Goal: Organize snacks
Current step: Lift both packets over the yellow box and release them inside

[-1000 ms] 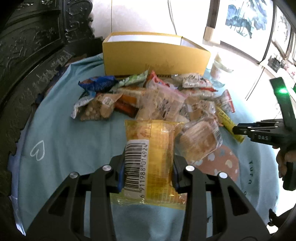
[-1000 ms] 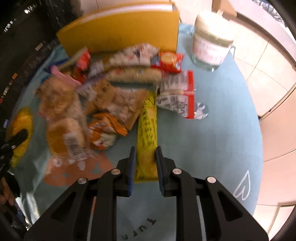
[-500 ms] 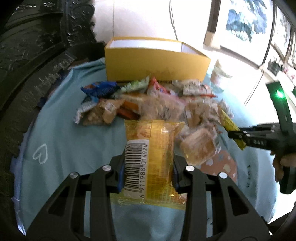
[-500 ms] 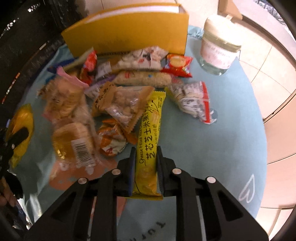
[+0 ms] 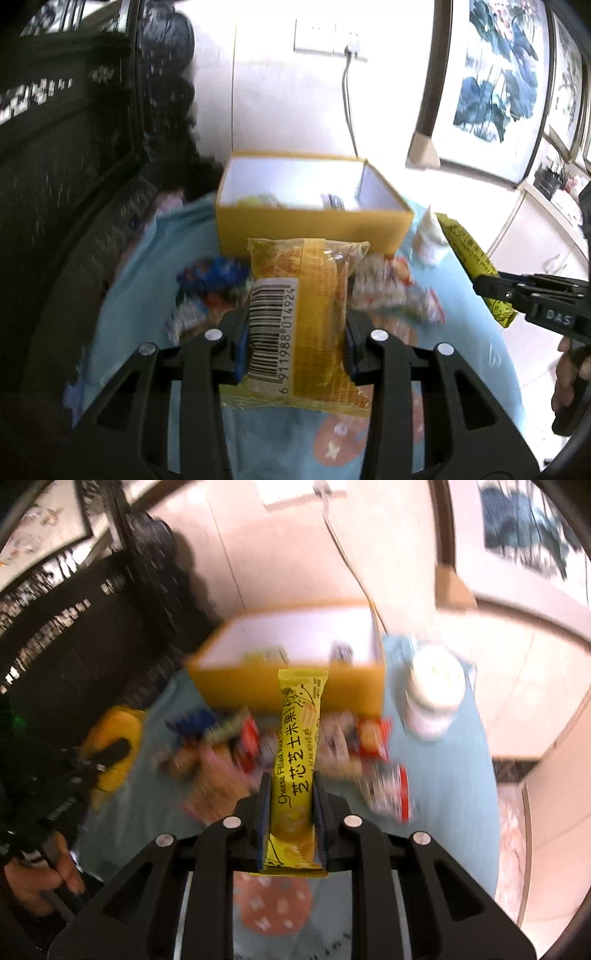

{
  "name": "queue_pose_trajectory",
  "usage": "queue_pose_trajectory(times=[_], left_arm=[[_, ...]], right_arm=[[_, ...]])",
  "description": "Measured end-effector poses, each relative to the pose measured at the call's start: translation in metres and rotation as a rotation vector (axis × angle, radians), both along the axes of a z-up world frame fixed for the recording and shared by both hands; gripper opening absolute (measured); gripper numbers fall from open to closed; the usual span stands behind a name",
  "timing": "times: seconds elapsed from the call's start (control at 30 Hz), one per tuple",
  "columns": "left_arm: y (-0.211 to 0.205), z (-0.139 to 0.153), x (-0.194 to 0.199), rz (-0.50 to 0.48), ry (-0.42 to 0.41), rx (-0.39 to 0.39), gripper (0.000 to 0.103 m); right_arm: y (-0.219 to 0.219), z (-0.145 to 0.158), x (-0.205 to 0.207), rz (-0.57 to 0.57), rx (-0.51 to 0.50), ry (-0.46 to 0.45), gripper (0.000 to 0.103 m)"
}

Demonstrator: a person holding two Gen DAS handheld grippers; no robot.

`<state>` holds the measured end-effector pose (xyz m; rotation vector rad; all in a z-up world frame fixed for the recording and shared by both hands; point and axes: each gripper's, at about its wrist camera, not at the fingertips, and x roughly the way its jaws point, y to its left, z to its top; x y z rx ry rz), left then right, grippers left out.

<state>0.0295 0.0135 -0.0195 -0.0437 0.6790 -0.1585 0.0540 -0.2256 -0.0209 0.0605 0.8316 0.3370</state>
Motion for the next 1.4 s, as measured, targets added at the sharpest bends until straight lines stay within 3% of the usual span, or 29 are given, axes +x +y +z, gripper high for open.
queue_pose_trajectory(times=[0.2,0.43,1.07,1.27,1.3,1.33,1.37,1.4], left_arm=[[-0.005,0.051,0.034,0.035,-0.026,0.009,0.038],[-0.008,0.077,0.063,0.051,-0.041,0.037,0.038],[-0.011,0.071,0.113,0.058,-0.027,0.044,0.038],[-0.019,0.078,0.153,0.06,-0.038,0.067,0.04],[-0.021,0.081,0.17,0.062,-0.038,0.07,0.041],[-0.021,0.082,0.18,0.059,-0.034,0.059,0.062],[-0.02,0.082,0.194,0.063,-0.024,0.041,0.099],[-0.017,0.08,0.212,0.087,-0.014,0.034,0.101]], right_arm=[[0.02,0.057,0.025,0.023,-0.004,-0.106,0.021],[0.026,0.08,0.045,0.021,-0.019,-0.148,0.021],[0.031,0.079,0.093,0.006,-0.043,-0.148,0.021],[0.035,0.084,0.131,0.01,-0.048,-0.147,0.021],[0.037,0.086,0.146,0.016,-0.044,-0.134,0.021],[0.04,0.085,0.16,0.025,-0.033,-0.116,0.021],[0.041,0.084,0.171,0.027,-0.035,-0.1,0.021],[0.043,0.08,0.185,0.017,-0.048,-0.071,0.026]])
